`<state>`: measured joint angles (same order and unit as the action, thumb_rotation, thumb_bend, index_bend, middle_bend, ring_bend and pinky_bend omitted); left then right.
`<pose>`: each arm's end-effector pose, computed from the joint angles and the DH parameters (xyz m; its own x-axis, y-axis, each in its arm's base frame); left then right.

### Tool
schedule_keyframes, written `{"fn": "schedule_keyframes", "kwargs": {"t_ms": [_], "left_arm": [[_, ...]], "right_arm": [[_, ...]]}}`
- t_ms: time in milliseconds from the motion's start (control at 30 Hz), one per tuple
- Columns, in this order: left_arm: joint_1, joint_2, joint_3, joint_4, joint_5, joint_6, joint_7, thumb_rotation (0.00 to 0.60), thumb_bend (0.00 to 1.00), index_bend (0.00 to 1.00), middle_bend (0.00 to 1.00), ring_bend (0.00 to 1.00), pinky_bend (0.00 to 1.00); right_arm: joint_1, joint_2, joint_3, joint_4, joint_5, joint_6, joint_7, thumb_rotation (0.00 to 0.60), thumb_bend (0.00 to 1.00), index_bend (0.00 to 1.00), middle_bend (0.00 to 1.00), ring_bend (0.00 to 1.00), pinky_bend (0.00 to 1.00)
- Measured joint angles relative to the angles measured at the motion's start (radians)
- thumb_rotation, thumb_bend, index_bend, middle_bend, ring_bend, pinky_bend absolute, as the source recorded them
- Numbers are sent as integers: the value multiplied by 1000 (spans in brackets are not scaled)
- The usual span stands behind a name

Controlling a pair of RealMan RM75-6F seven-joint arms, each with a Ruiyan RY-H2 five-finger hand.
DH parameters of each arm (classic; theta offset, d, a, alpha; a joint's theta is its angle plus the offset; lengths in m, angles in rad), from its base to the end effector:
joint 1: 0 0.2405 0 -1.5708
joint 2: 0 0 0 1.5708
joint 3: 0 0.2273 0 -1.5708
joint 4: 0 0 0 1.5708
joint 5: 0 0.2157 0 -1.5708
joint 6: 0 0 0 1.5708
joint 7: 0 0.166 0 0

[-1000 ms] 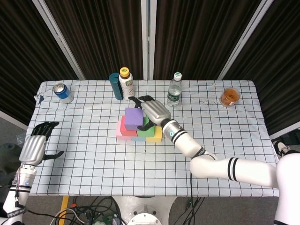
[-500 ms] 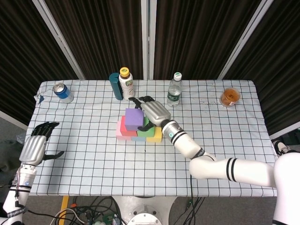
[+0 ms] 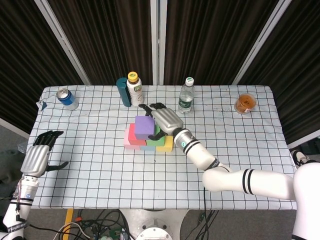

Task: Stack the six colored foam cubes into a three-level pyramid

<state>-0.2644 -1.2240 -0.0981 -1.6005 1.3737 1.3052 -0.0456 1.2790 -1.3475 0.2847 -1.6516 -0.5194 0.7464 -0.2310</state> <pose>-0.2602 0.2588 0.0968 0.2484 0.0912 0.9643 0.9681 -0.0557 -0.2442 0.0405 -0.3880 -0.0006 0.2335 -0.4657 0.8536 -0.9148 -0.4028 0.0305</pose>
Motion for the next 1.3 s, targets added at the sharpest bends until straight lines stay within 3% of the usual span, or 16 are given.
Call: {"fn": "schedule_keyframes", "kwargs": {"t_ms": [767,1033,1300], "left_arm": [[0,-3,-1,6,-4,-5,-5,600,90,138,118,70,96],[0,-6,-5,11,-4,-2,-9,600,90,138,118,70,96],[-2,-9,-4,17,0,-4,-12,600,90,139,118,70,96]], "right_arm": [[13,-8,-14,3,12,2,-15,600,190,0,357,66,19],[17,-2,-23,-2,11,-10,-22,600,130,0,167,0,0],[10,7,-25,-17,2,-5,-15,600,117,0,85,0,0]]}}
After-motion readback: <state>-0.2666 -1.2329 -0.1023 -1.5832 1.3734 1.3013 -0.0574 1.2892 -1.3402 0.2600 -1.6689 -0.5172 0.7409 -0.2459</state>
